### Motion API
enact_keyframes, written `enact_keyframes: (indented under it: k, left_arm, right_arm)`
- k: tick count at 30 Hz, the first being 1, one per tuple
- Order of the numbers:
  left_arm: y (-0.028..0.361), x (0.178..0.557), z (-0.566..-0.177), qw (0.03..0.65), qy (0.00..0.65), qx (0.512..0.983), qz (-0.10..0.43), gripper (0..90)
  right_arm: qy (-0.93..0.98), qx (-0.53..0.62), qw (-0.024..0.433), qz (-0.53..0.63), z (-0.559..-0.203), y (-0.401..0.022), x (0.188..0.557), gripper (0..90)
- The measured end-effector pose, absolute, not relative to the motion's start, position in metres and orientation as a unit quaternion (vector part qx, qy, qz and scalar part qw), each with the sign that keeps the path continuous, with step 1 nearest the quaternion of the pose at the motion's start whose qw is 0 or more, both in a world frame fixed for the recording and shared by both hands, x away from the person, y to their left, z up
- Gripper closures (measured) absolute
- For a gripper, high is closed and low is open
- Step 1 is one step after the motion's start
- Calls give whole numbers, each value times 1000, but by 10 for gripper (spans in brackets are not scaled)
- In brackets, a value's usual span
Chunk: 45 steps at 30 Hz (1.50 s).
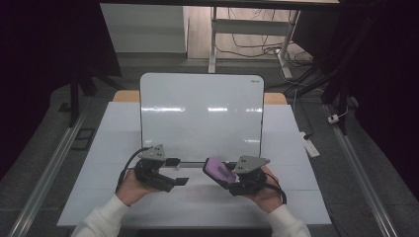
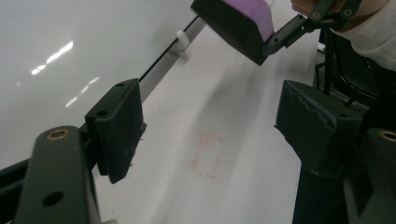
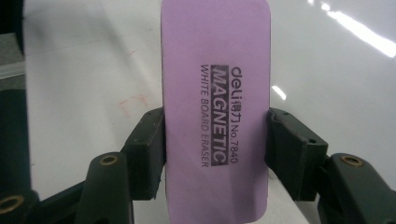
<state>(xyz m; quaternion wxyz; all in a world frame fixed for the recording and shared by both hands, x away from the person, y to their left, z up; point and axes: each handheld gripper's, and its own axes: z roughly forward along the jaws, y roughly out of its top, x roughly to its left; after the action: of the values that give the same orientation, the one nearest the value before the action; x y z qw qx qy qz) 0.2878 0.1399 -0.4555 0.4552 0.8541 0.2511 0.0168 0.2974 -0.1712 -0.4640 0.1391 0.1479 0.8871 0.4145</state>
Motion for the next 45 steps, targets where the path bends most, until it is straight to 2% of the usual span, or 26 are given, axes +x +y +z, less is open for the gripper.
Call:
enact_keyframes:
  k: [16,22,29,36,41,45]
  left_arm:
    - [107,296,-459,453,198,869,-27,262]
    - [103,294,-463,444,174,878,-37,333]
    - [102,292,-464,446,177,877,-33,403]
    - [110,296,-464,451,218,865,-23,414]
    - [120,302,-465,462,268,845,-21,414]
    - [126,306,-466,478,299,825,-29,414]
  right_arm:
    - [905,78,89,409,-470,-154,291,402]
    - [907,60,74,410,-471,-151,289,402]
    - [907,66,67,410,-472,-151,289,397]
    - [896,98,114,417,-471,-151,289,323]
    - [876,128,156,437,-466,-159,287,337]
    - [867,131,215,429,-462,-157,279,361]
